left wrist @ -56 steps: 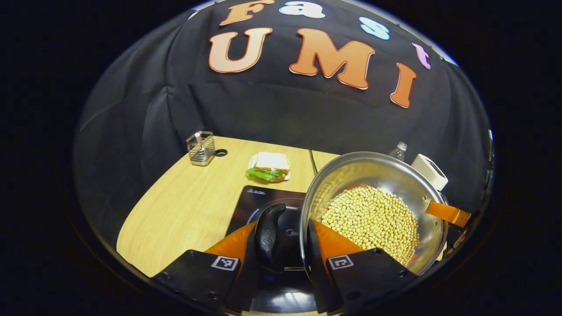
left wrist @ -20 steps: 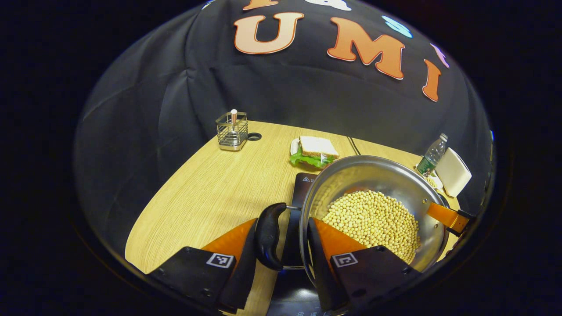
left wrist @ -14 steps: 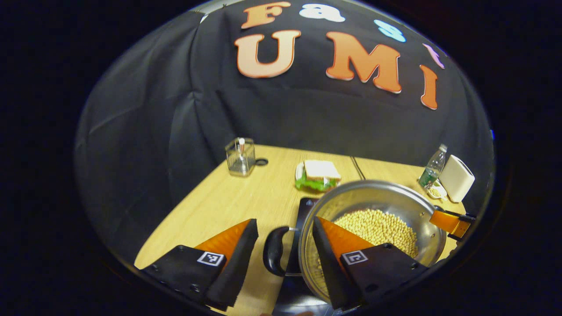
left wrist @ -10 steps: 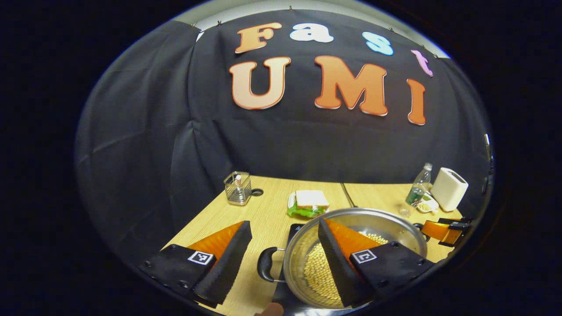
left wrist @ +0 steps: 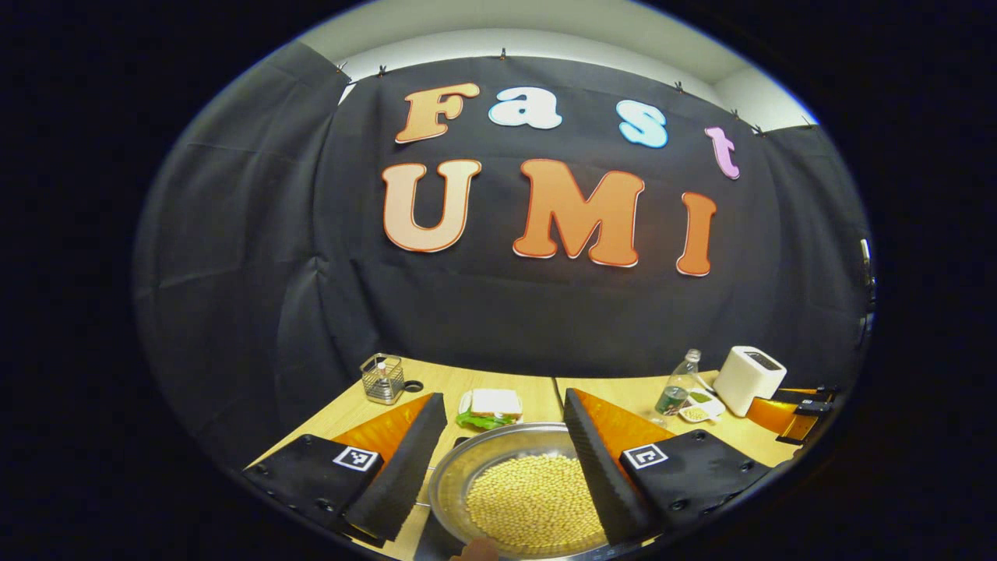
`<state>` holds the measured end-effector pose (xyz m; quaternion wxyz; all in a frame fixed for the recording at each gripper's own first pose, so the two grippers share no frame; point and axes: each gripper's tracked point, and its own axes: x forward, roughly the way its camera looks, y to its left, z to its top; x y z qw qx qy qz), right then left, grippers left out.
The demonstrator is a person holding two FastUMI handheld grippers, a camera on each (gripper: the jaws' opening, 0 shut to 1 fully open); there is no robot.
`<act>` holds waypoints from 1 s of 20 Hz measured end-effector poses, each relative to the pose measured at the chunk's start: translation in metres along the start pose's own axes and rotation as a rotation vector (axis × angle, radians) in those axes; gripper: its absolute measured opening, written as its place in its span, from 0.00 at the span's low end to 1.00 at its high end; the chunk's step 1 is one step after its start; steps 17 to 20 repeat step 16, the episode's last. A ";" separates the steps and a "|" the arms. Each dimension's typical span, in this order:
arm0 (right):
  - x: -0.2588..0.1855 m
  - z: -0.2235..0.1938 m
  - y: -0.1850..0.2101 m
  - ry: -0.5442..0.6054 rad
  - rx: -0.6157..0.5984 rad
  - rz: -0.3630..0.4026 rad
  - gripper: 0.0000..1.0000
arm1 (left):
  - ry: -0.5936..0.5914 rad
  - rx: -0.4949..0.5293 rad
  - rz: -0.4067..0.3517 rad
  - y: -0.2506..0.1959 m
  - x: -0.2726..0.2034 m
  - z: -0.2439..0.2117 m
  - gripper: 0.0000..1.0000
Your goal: First push the handle of the pot to place it horizontally, then grasp the pot with both hands and set it on the induction cooktop.
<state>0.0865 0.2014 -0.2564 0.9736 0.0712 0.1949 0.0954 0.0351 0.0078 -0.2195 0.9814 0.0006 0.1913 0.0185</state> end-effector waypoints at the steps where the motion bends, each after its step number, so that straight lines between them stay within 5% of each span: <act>1: -0.007 0.008 -0.004 -0.019 -0.004 -0.001 0.95 | -0.017 -0.004 -0.009 -0.004 -0.002 0.009 0.98; 13: -0.105 0.111 -0.037 -0.221 -0.106 -0.015 1.00 | -0.195 -0.053 -0.112 -0.040 -0.069 0.113 1.00; 20: -0.123 0.125 -0.044 -0.245 -0.130 -0.036 0.95 | -0.247 -0.052 -0.102 -0.036 -0.086 0.139 1.00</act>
